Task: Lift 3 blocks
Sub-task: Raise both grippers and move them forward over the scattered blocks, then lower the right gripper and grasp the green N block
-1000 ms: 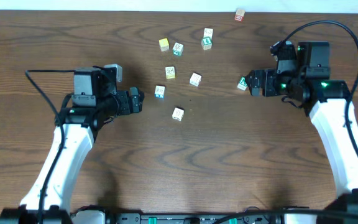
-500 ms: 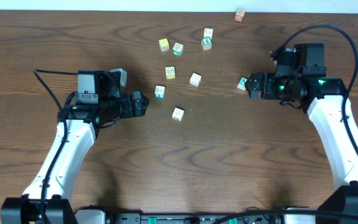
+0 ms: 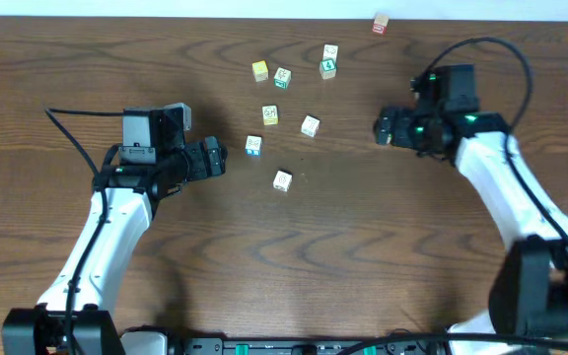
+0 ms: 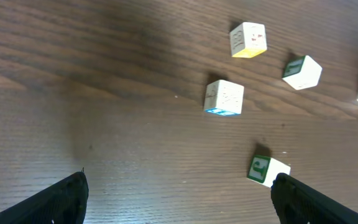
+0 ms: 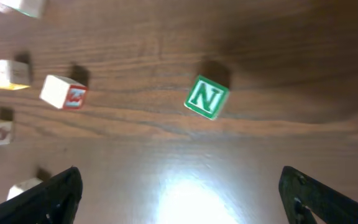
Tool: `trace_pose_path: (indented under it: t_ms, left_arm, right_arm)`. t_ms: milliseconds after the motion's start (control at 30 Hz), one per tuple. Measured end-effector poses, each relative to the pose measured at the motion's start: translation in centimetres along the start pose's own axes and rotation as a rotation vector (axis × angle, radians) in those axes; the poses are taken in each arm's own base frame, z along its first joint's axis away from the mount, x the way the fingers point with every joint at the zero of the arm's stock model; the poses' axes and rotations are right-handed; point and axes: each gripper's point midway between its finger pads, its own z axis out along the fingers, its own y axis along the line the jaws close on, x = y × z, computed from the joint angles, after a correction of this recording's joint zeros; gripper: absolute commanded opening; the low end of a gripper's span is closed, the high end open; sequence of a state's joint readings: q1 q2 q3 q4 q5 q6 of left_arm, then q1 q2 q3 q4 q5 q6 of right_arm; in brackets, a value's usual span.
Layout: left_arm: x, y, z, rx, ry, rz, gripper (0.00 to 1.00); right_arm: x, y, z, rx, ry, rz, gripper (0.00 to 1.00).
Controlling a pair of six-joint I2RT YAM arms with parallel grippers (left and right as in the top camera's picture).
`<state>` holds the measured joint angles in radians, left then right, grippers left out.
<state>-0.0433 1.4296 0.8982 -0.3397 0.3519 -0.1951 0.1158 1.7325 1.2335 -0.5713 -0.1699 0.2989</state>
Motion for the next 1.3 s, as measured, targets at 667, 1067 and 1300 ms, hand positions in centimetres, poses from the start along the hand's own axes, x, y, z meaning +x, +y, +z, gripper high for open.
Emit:
trace_pose_path:
  t_ms: [667, 1067, 1300]
  left_arm:
    - [0.7, 1.4, 2.7, -0.042, 0.087, 0.040, 0.94]
    - [0.9, 0.5, 2.9, -0.028, 0.091, 0.119, 0.95]
    - [0.3, -1.7, 3.4, -0.067, 0.063, 0.224, 0.94]
  right_arm:
    - [-0.8, -2.6, 7.8, 0.136, -0.050, 0.341, 0.63]
    - [-0.2, -3.1, 8.7, 0.158, -0.032, 0.349, 0.21]
    - [0.2, -2.0, 8.7, 0.100, 0.011, 0.319, 0.08]
